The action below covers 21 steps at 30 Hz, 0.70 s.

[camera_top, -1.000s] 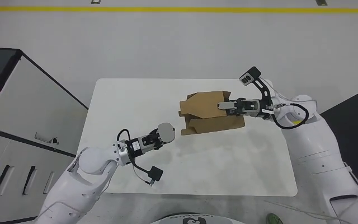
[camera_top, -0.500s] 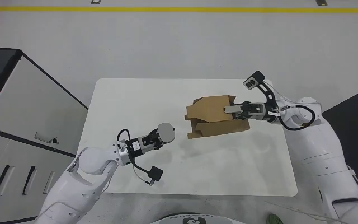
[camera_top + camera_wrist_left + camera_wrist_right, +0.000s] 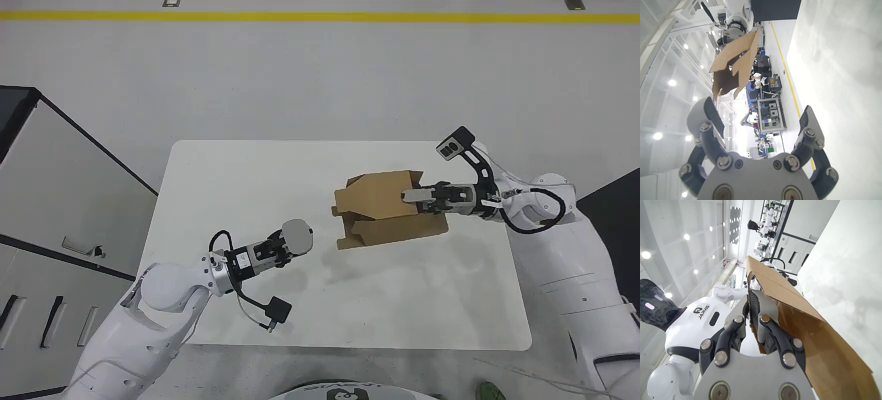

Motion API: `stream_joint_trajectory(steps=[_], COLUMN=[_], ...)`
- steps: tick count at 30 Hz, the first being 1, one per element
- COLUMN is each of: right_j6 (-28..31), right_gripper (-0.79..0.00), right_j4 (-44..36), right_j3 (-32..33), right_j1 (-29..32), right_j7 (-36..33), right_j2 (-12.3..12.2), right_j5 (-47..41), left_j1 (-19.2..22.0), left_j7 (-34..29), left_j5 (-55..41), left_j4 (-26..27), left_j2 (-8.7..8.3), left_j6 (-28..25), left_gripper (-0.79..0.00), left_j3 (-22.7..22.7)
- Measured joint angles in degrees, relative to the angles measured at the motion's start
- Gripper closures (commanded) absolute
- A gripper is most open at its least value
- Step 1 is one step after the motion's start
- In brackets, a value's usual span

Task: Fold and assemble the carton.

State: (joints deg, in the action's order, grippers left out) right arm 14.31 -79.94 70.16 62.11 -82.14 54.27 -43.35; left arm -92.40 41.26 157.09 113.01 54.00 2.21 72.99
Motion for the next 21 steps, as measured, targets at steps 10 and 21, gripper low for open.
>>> stream_joint_trajectory(steps=[10, 21], right_j6=[-0.5, -0.9], right_gripper=[0.000, 0.000], right_j4=[-2.5, -2.6], right_j3=[-0.8, -1.3], right_j1=[-0.4, -0.9], right_j7=[4.8, 5.3], right_j2=[0.3, 0.5], right_j5=[3.7, 3.6], left_j1=[-0.6, -0.5], left_j7=[0.5, -0.3], left_j5=[-2.9, -2.4], left_j4=[0.3, 0.3], left_j2=[-0.17, -0.36], left_j6=[-1.5, -2.9], left_gripper=[-0.785, -0.785], left_j3=[1.3, 2.5])
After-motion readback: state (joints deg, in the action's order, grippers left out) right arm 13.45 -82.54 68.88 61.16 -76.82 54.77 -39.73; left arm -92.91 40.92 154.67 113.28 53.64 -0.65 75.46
